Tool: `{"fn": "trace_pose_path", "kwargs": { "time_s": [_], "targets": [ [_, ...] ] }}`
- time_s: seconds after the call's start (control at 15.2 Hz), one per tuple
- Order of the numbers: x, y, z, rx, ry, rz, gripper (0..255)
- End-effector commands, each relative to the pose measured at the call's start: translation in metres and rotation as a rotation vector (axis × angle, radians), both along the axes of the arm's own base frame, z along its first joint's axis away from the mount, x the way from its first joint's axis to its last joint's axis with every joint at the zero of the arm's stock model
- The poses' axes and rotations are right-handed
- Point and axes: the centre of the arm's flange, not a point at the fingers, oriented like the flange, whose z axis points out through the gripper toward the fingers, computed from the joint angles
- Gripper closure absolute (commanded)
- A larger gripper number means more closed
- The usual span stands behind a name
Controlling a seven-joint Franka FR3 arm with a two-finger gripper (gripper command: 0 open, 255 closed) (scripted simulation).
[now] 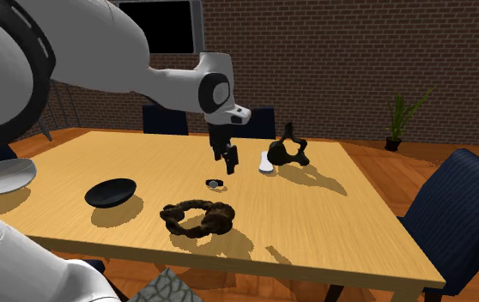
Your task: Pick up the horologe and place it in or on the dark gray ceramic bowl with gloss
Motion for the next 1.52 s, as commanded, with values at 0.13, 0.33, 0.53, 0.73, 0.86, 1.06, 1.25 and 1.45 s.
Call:
{"fn": "trace_pose_path", "kwargs": {
  "time_s": [0.13, 0.33, 0.53, 0.73, 0.86, 1.06, 1.25, 1.45],
  "targets": [
    [0.030, 0.037, -0.035, 0.004, 0.022, -0.045, 0],
    [0.052, 0.061, -0.059, 0.007, 0.038, -0.078, 0],
    [0.075, 0.085, -0.084, 0.009, 0.055, -0.111, 0],
    [0.098, 0.107, -0.109, 0.011, 0.071, -0.144, 0],
    [0.100, 0.110, -0.117, 0.011, 0.073, -0.147, 0],
    [0.101, 0.110, -0.133, 0.011, 0.073, -0.147, 0],
    [0.101, 0.111, -0.151, 0.011, 0.073, -0.147, 0],
    [0.101, 0.111, -0.151, 0.011, 0.073, -0.147, 0]
  ]
}}
